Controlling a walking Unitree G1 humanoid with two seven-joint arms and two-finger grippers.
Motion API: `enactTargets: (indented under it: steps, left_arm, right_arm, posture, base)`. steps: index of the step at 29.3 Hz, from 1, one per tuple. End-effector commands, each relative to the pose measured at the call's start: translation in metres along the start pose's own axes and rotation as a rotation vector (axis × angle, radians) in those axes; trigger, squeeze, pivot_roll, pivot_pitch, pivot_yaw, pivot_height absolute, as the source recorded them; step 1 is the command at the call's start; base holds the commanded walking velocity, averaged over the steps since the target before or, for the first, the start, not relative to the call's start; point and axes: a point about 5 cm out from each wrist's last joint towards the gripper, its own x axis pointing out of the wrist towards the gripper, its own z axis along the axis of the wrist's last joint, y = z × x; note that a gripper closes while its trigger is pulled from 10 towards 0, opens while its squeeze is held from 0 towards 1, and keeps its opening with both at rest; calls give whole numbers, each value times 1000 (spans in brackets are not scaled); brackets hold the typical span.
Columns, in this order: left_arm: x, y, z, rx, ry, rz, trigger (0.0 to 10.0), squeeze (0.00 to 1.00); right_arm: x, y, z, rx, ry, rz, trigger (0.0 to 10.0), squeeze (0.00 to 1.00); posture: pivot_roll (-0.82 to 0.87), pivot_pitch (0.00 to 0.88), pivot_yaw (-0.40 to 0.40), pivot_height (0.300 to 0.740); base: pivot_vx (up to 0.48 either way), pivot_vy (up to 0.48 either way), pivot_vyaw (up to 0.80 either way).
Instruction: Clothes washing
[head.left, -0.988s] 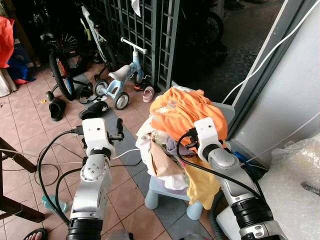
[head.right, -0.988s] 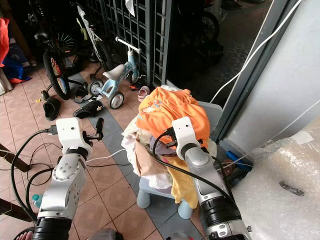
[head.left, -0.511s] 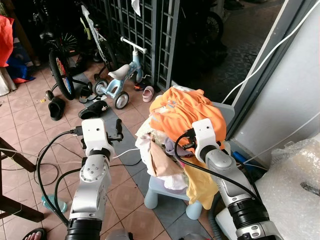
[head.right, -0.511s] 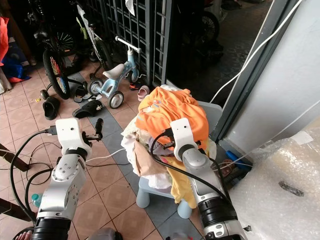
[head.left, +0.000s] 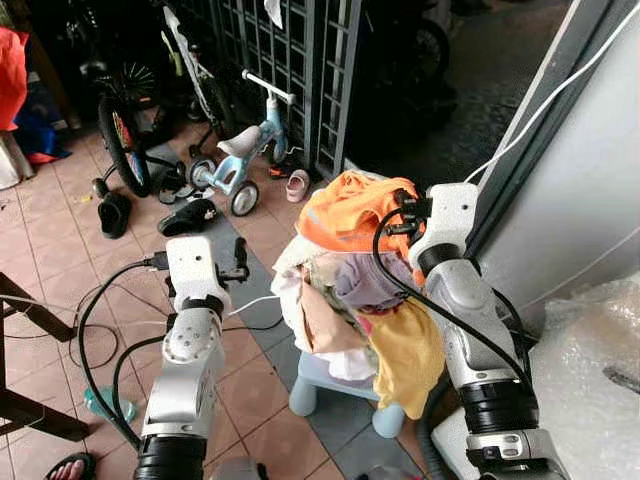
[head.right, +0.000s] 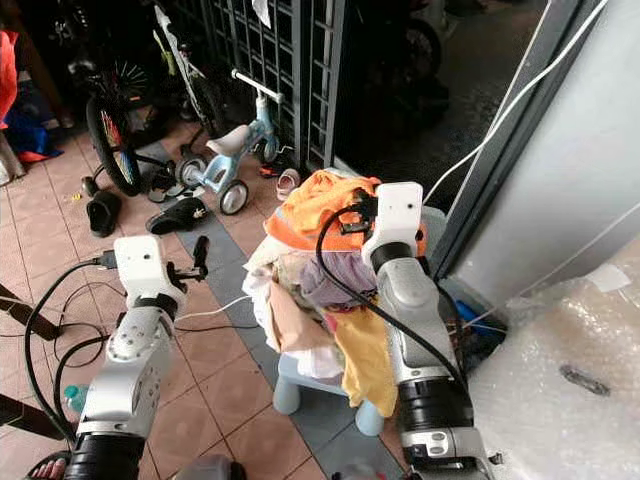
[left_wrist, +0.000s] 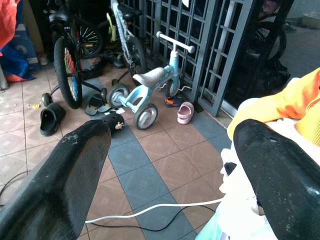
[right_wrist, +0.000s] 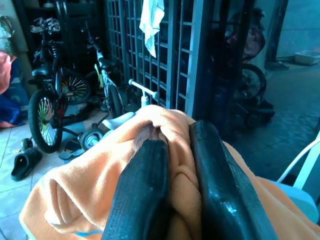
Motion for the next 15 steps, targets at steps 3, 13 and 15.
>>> enactTargets:
  steps: [3,13,15]
  left_arm:
    - [0,2,0,2,2,12,10000,0]
    - [0,0,0,2,4,-1,10000,0]
    - [1,0,0,3,3,-5,10000,0]
  right_arm:
    - [-9,-4,16,-27,-84,-30,10000,0]
    - [-22,-6,3,-58,-17,-19,10000,0]
    - [-25,-6,-4,-60,16,-19,10000,0]
  posture:
    - [-14,0,-5,740]
    - [-25,0,-1,740]
    - [-26,0,0,740]
  base:
    - [0,0,0]
    - [0,0,0]
    - [0,0,0]
